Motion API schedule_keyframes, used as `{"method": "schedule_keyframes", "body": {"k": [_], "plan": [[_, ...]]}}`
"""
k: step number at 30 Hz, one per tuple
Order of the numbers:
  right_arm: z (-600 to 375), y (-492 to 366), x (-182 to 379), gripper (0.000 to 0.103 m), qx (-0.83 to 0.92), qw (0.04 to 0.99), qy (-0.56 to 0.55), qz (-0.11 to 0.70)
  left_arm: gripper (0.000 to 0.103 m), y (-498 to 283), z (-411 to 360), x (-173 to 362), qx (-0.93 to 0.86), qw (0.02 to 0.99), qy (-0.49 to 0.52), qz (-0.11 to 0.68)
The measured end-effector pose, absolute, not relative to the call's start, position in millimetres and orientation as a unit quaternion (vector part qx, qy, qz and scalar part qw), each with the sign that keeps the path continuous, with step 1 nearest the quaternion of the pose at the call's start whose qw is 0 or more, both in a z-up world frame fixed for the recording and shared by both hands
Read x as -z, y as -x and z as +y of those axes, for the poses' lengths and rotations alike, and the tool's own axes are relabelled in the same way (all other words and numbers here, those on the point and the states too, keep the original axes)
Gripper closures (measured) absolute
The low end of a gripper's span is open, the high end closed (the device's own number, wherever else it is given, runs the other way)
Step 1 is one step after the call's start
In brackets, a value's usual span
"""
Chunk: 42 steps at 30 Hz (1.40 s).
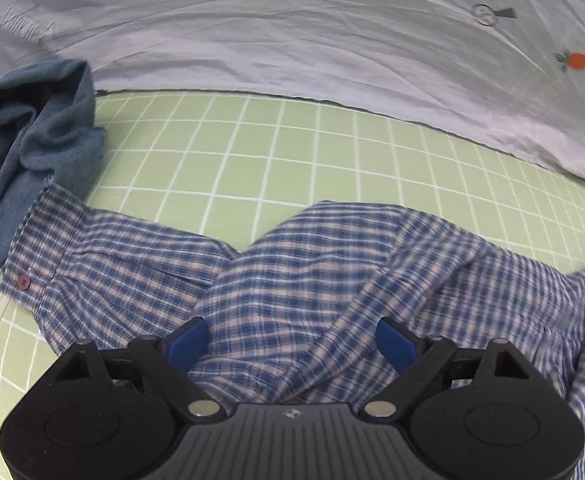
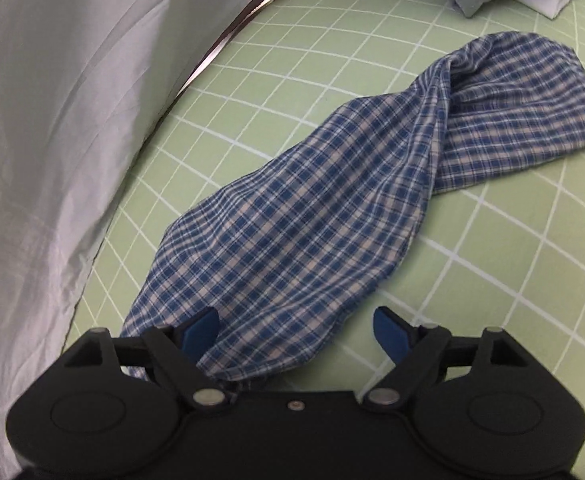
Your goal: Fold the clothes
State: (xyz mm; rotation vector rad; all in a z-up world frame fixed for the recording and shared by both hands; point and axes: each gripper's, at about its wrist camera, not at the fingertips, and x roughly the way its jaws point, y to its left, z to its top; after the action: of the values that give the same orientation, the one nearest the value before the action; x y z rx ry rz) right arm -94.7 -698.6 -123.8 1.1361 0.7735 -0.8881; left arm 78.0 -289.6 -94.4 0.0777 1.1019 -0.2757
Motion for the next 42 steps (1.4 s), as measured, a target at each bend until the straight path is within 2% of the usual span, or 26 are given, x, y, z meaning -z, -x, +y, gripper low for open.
{"method": "schedule_keyframes", "body": {"k": [2,4,5,6,7,8,9,11,14,18,21,23,26,28,29,32,34,36,38,42], "plan": [[-698,97,126,0.023,0.382,0.685,-0.524,0.332,0.011,-74,-290,94,0.144,0.841,-0.037,0.52],[-697,98,127,0.05,0.366,0.692,-0.532,0.324,0.011,-75,-291,98,0.139,0.839,-0.043,0.524],[-698,97,127,0.078,0.356,0.696,-0.533,0.323,0.014,-75,-291,100,0.136,0.839,-0.046,0.526],[-697,98,126,0.088,0.35,0.703,-0.53,0.32,0.024,-76,-291,102,0.128,0.838,-0.048,0.528],[-696,99,122,0.092,0.348,0.713,-0.521,0.315,0.034,-76,-290,104,0.118,0.838,-0.05,0.53],[-695,100,118,0.1,0.346,0.724,-0.51,0.31,0.053,-77,-288,106,0.105,0.838,-0.05,0.533],[-694,103,112,0.1,0.344,0.736,-0.497,0.305,0.07,-77,-284,105,0.101,0.839,-0.036,0.534],[-692,116,98,0.1,0.347,0.754,-0.478,0.289,0.092,-76,-273,101,0.098,0.839,-0.004,0.534],[-688,146,70,0.101,0.354,0.776,-0.453,0.261,0.096,-63,-257,81,0.089,0.855,0.034,0.511],[-678,199,42,0.101,0.368,0.793,-0.416,0.248,0.097,-26,-232,42,0.089,0.875,0.055,0.473],[-663,234,56,0.101,0.389,0.789,-0.372,0.296,0.096,6,-211,41,0.085,0.864,0.058,0.493],[-654,251,85,0.101,0.404,0.77,-0.342,0.357,0.096,28,-198,64,0.069,0.842,0.062,0.532],[-644,266,124,0.1,0.409,0.73,-0.338,0.431,0.091,51,-190,92,0.054,0.817,0.047,0.572],[-639,262,120,0.095,0.414,0.734,-0.318,0.435,0.089,55,-189,87,0.054,0.823,0.045,0.563],[-637,259,117,0.092,0.416,0.738,-0.306,0.434,0.083,53,-188,83,0.055,0.827,0.047,0.558],[-633,248,94,0.065,0.42,0.767,-0.262,0.409,0.065,44,-190,64,0.057,0.845,0.047,0.53],[-628,233,77,0.055,0.417,0.792,-0.22,0.388,0.055,36,-193,50,0.061,0.86,0.043,0.506],[-625,216,64,0.037,0.406,0.818,-0.182,0.365,0.038,28,-198,39,0.071,0.872,0.042,0.483],[-622,196,54,0.025,0.388,0.842,-0.151,0.344,0.03,16,-208,33,0.086,0.878,0.032,0.469],[-621,149,50,0.016,0.324,0.87,-0.153,0.34,0.021,-12,-241,38,0.126,0.874,-0.012,0.47]]}}
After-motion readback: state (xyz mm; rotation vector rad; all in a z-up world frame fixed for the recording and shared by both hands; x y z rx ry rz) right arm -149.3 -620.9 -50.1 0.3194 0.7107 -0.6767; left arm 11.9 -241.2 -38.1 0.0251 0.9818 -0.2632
